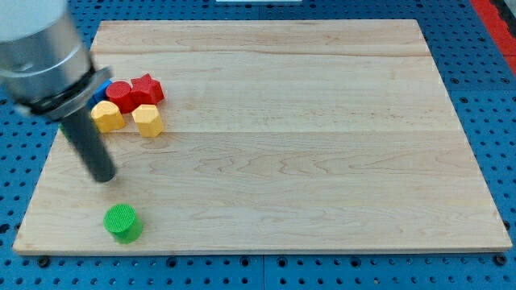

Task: Move the green circle towards the bottom right of the board

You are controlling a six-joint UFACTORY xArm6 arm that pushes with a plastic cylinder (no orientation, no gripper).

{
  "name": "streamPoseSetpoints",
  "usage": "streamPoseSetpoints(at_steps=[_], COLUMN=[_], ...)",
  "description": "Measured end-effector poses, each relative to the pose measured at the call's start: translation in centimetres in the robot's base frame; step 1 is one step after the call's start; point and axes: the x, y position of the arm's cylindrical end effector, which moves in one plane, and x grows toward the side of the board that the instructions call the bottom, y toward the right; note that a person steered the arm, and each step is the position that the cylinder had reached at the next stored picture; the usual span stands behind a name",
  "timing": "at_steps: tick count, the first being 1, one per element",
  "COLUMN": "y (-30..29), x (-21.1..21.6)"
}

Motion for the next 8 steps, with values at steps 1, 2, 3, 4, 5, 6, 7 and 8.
streamPoseSetpoints(at_steps=[1,2,3,4,5,6,7,8], y=[-2.8,0.0,5.8,10.0,13.7,12.3,9.9,9.6], x=[5.7,8.5,5.9,3.6,5.7,5.2,5.2,5.2])
